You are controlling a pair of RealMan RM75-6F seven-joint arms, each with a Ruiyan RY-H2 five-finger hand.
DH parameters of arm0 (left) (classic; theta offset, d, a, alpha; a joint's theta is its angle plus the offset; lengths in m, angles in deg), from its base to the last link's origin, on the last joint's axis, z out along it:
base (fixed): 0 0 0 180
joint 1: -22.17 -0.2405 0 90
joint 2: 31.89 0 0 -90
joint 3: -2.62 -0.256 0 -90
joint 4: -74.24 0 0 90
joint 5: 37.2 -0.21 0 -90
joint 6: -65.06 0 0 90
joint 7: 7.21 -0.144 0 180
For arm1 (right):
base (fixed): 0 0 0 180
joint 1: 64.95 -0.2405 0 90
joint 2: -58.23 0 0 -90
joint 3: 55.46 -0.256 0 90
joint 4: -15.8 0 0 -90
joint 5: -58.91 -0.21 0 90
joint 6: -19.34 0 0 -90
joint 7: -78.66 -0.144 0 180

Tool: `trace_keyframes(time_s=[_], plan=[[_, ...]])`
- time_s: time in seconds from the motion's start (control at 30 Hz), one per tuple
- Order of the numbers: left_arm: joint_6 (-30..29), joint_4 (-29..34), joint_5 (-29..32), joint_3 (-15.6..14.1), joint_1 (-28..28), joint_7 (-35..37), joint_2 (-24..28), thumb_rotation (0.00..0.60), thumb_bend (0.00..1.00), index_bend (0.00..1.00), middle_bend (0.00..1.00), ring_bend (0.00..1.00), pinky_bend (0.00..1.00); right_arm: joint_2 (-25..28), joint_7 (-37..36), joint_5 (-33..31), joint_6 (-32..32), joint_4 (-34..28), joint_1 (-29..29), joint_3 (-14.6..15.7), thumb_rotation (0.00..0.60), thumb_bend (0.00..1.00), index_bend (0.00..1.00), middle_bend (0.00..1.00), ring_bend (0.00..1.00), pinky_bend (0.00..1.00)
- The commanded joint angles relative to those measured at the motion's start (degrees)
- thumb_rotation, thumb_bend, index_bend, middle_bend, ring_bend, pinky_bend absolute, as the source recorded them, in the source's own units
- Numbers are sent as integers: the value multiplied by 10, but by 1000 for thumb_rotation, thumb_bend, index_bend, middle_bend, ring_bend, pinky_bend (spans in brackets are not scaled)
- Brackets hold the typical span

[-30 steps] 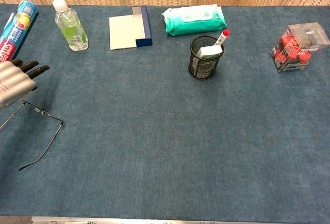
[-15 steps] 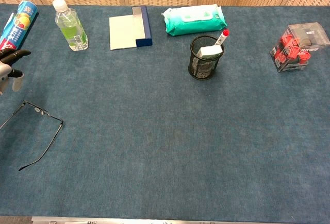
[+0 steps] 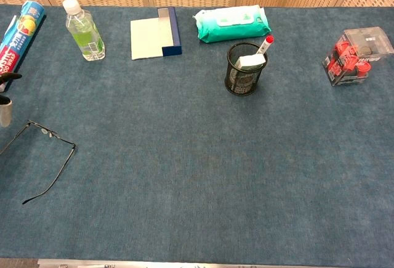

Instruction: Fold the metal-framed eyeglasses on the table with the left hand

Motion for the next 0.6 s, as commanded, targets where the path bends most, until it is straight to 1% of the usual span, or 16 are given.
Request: trace_keyframes(time_s=[0.03,0.2,0.6], plan=[[13,-9,-2,0,-1,10,-4,600,839,565,0,0,169,1,0,0,0,-1,0,0,600,539,590,516,358,356],[27,-22,0,4,-1,27,-16,600,839,560,0,0,169,2,-2,1,3,-2,1,-1,600,539,589,516,358,357],[73,-26,11,17,11,76,-28,600,839,477,0,0,142,3,-2,2,3,-2,1,0,600,539,589,516,358,357]])
